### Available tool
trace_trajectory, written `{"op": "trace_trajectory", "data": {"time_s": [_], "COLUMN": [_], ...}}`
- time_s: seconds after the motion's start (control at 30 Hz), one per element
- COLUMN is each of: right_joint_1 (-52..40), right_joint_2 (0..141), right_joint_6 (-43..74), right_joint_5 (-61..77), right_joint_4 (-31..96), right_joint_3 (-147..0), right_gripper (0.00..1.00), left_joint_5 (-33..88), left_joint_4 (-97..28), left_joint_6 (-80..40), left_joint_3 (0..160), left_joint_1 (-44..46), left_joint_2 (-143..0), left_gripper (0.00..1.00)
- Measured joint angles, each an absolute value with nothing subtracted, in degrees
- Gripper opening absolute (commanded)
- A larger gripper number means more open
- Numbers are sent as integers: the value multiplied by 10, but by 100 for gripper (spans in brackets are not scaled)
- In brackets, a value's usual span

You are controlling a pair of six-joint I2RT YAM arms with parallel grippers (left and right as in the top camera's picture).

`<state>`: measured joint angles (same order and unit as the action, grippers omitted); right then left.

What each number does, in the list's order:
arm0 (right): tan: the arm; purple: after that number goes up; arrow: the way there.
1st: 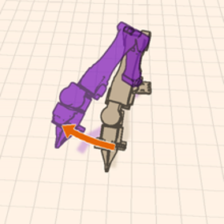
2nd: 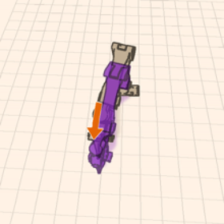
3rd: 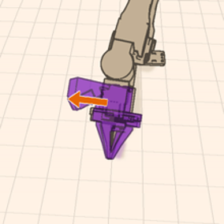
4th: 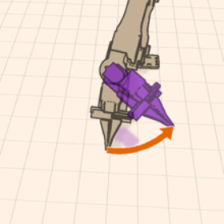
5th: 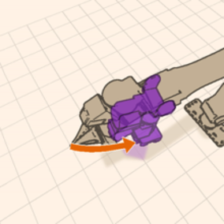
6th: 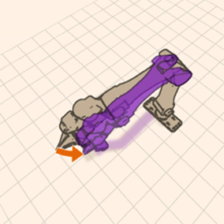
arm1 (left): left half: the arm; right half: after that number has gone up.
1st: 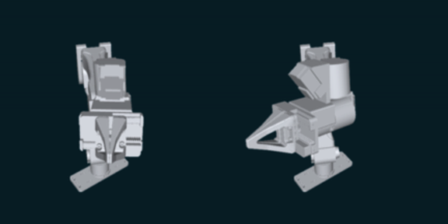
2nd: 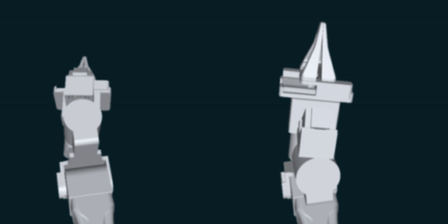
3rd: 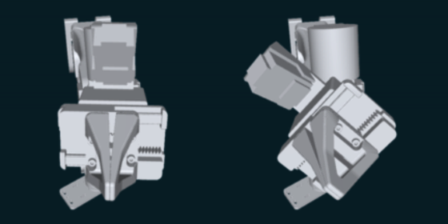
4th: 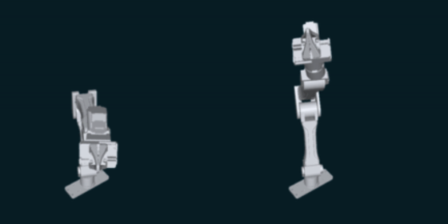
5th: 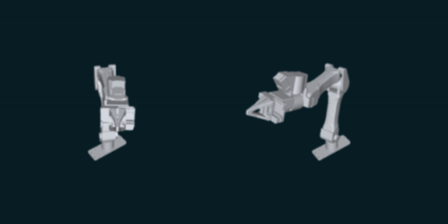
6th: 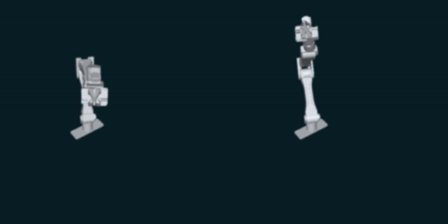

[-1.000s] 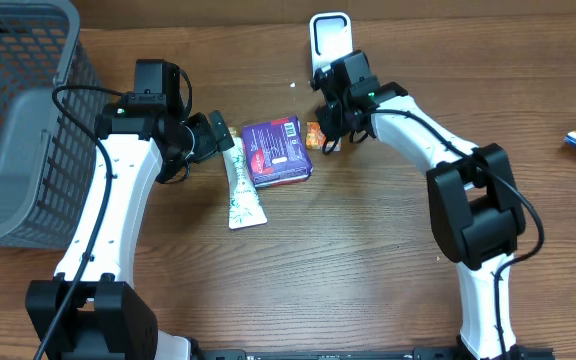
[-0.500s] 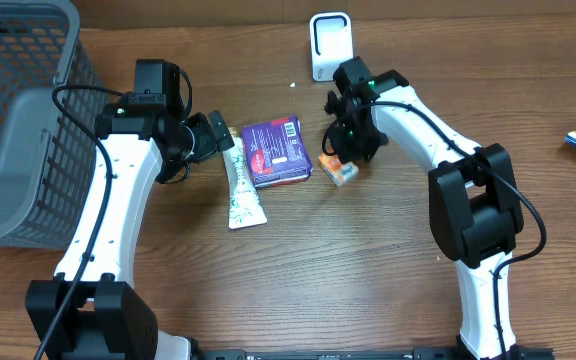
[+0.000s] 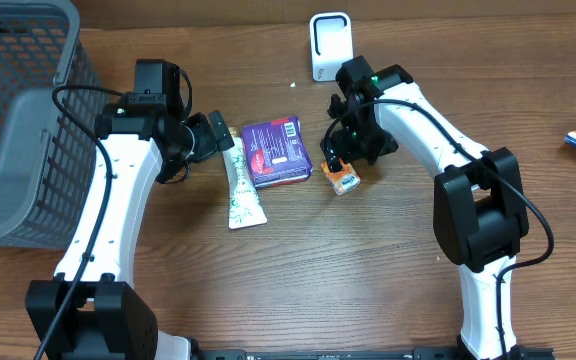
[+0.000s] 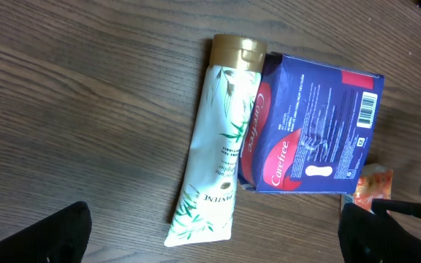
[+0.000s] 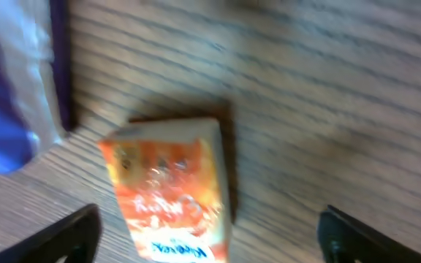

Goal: Scan the item barcode
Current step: 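Lift the orange pack and carry it to the right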

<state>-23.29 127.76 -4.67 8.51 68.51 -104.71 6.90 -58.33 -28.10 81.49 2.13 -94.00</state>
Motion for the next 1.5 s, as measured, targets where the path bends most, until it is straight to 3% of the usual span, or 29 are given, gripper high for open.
{"op": "trace_trajectory", "data": {"time_s": [0.07,0.23,0.53,0.7,1.13,1.5], "right_joint_1": [-232,-218,-123,-114,-128,-128], "right_joint_2": [1278,1277,1277,1277,1287,1309], "right_joint_6": [-65,-91,-162,-192,-174,-113], "right_joint_5": [101,151,318,385,416,388], "right_joint_4": [679,674,670,652,621,612], "right_joint_3": [-1047,-1038,-979,-954,-952,-952], "right_gripper": [78,67,66,63,49,46], "left_joint_5": [69,69,69,69,69,69], "left_joint_4": [-583,-583,-583,-583,-583,-583], "left_joint_6": [-281,-281,-281,-281,-281,-281], "left_joint_3": [815,815,815,815,815,815], "left_joint_1": [21,21,21,21,21,21], "left_joint_2": [-940,-940,-940,-940,-940,-940], "left_gripper": [100,100,100,100,100,100]}}
